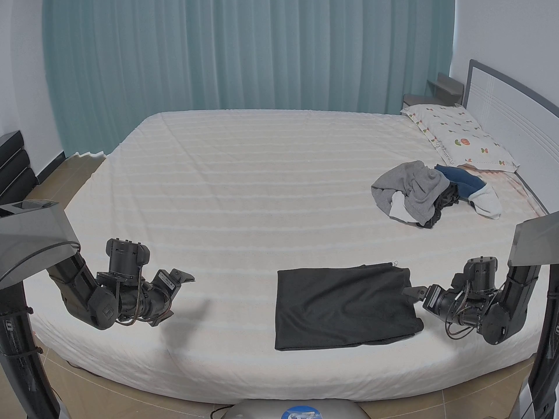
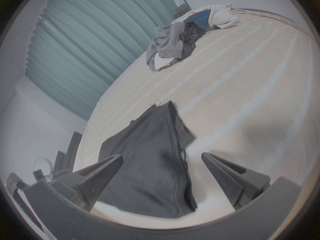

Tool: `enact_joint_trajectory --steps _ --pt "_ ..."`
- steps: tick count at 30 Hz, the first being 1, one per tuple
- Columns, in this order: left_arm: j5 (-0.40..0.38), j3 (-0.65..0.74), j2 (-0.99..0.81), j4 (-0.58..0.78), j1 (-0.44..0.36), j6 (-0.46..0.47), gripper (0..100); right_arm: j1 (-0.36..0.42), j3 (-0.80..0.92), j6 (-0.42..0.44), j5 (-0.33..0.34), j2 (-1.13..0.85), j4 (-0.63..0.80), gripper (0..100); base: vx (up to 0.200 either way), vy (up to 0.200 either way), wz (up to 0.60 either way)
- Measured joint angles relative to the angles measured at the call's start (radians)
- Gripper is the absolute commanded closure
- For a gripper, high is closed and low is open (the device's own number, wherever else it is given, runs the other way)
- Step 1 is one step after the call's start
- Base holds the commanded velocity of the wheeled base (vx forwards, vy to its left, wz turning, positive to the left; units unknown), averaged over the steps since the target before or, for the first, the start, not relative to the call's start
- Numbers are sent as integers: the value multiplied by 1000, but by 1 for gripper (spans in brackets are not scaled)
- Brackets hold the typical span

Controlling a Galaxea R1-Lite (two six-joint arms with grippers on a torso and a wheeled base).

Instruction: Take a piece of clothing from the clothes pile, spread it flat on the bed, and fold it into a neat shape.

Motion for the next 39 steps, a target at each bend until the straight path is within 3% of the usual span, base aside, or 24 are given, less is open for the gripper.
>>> enact_joint_trajectory --steps 8,9,21,32,33,39 --pt "2 1 4 -1 -1 4 0 16 44 -16 18 32 -39 0 0 0 0" --pt "3 1 4 -1 -1 4 0 20 41 -16 19 38 -39 100 0 0 0" --pt "3 -3 4 0 -1 0 0 13 113 -16 1 56 -60 100 0 0 0" --pt "3 -3 4 0 -2 0 0 2 195 -23 4 96 -234 100 0 0 0" --pt "3 -3 4 0 -2 0 0 2 201 -29 4 103 -238 0 0 0 0" --pt "3 -2 5 0 -1 0 0 3 217 -54 3 111 -244 0 0 0 0"
